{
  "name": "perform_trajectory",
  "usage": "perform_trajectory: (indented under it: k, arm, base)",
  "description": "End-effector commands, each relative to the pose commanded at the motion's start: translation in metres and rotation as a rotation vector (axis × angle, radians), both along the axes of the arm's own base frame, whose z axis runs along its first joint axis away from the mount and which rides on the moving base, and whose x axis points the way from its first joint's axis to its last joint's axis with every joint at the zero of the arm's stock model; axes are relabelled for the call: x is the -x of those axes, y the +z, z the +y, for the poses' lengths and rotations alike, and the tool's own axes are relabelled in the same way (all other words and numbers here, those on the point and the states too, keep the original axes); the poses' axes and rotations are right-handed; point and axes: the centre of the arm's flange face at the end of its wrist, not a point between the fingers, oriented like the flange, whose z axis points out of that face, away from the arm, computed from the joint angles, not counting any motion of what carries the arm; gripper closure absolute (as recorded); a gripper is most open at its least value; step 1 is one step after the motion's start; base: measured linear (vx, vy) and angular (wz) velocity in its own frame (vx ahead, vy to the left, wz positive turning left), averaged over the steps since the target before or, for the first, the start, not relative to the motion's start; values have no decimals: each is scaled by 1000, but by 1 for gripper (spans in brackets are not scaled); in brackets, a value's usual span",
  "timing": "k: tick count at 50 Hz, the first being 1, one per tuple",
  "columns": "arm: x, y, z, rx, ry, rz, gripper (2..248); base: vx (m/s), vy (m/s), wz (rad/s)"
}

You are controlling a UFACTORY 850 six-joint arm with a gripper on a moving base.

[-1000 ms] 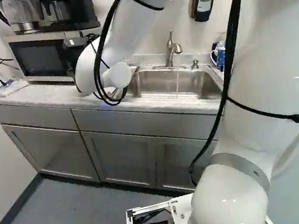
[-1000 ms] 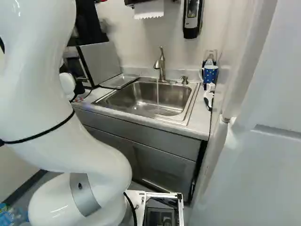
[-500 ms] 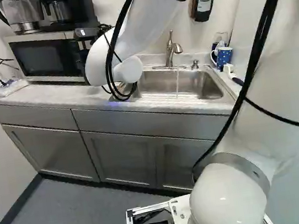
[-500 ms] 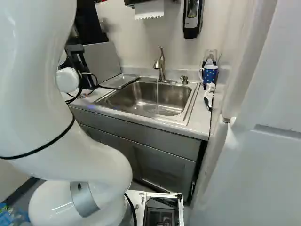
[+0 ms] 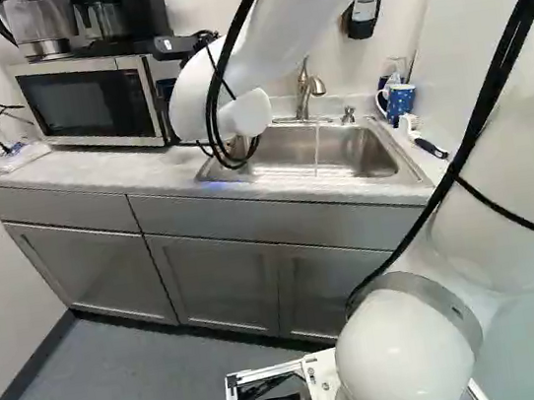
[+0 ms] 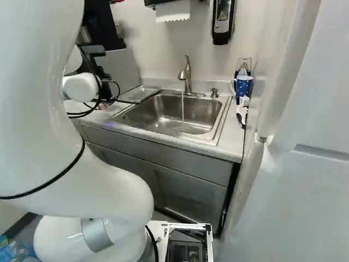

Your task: Rinse the cup and place it in the tray

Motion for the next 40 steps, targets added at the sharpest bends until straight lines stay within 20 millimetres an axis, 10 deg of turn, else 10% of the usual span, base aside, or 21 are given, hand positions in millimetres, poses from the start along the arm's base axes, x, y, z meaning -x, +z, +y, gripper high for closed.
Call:
perform_trajectory:
  k: [40]
  arm:
    - [-22, -3, -57, 10, -135, 23, 128]
  base:
    - [0, 0, 0]
